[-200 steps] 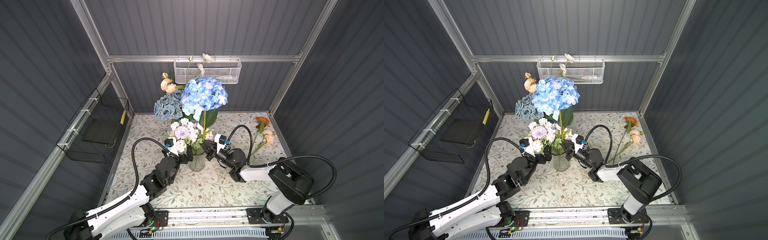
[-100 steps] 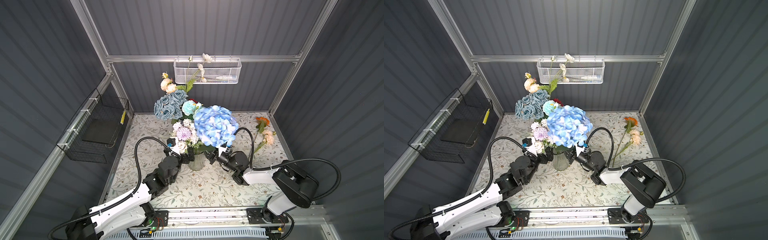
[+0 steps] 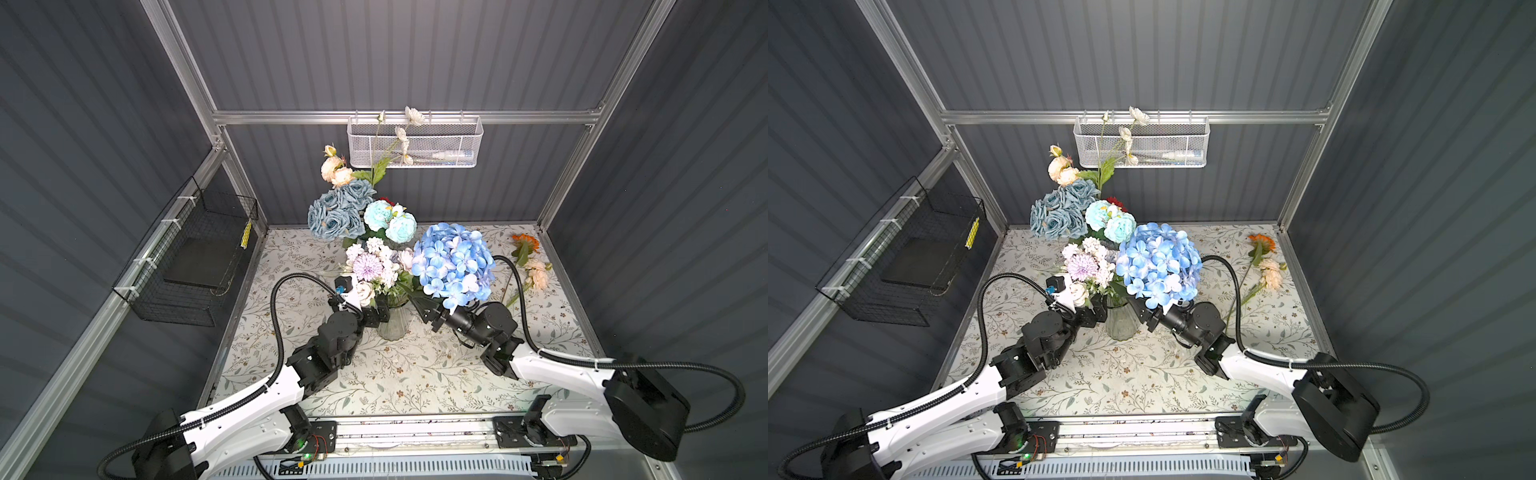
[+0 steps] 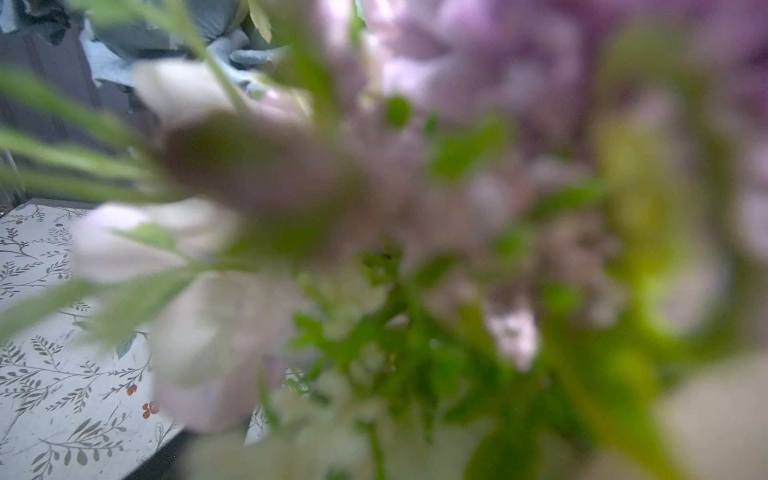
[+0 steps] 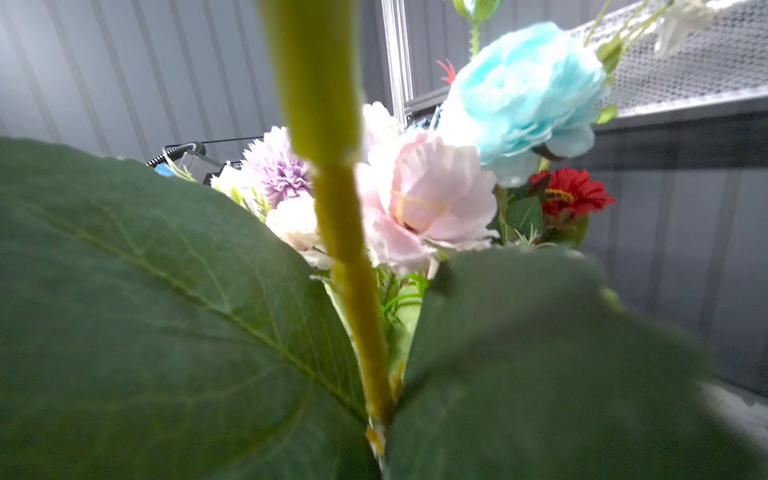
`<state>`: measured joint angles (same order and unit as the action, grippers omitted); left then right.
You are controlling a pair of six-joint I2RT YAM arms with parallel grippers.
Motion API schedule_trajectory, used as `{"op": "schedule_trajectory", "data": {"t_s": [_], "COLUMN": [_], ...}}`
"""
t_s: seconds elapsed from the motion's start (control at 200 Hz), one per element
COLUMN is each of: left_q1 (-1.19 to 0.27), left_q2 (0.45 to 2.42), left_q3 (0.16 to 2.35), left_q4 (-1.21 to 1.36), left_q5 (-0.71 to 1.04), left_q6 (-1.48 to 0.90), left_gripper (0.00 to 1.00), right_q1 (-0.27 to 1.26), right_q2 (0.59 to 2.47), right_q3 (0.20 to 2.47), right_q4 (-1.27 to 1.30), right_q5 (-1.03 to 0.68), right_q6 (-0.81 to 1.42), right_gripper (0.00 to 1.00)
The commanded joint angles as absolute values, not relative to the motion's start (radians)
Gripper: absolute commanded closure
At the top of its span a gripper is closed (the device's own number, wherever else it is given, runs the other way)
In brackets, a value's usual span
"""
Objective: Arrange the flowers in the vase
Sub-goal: 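Lower the blue hydrangea stem into the clear vase with the right gripper, then open the right gripper and move it to the orange sunflower on the table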
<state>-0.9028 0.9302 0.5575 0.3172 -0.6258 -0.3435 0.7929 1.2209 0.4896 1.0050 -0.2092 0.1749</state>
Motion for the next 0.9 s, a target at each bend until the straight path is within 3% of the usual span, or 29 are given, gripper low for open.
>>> {"op": "schedule_trajectory", "data": {"t_s": [0.0, 0.19, 0.505, 0.75, 0.896], "left_q1": [-0.9, -0.9, -0.898, -0.899, -0.898], "left_q2": [0.939, 0.933, 0.938, 0.943, 0.946], "left_q3": [0.591, 0.587, 0.583, 0.589, 0.591], "left_q4": [0.344, 0.339, 0.348, 0.351, 0.353], "left_q5": [-0.632, -0.646, -0.646, -0.634, -0.63], "left_q6": [-0.351, -0.359, -0.362, -0.353, -0.347], "left_gripper": [0.01, 0.01, 0.01, 0.01, 0.0], "right_q1": [0.795, 0.795, 0.763, 0.554, 0.403], "right_q2": [1.147, 1.002, 0.899, 0.974, 1.032], "right_q3": [0.476, 0.444, 0.382, 0.488, 0.528], "right_q4": [0.786, 0.57, 0.351, 0.1, 0.077], "right_q5": [-0.175, -0.153, 0.089, 0.21, 0.226], "right_q6": [0.17, 0.182, 0.193, 0.377, 0.408], "right_gripper": [0.47, 0.43, 0.38, 0.37, 0.37]}}
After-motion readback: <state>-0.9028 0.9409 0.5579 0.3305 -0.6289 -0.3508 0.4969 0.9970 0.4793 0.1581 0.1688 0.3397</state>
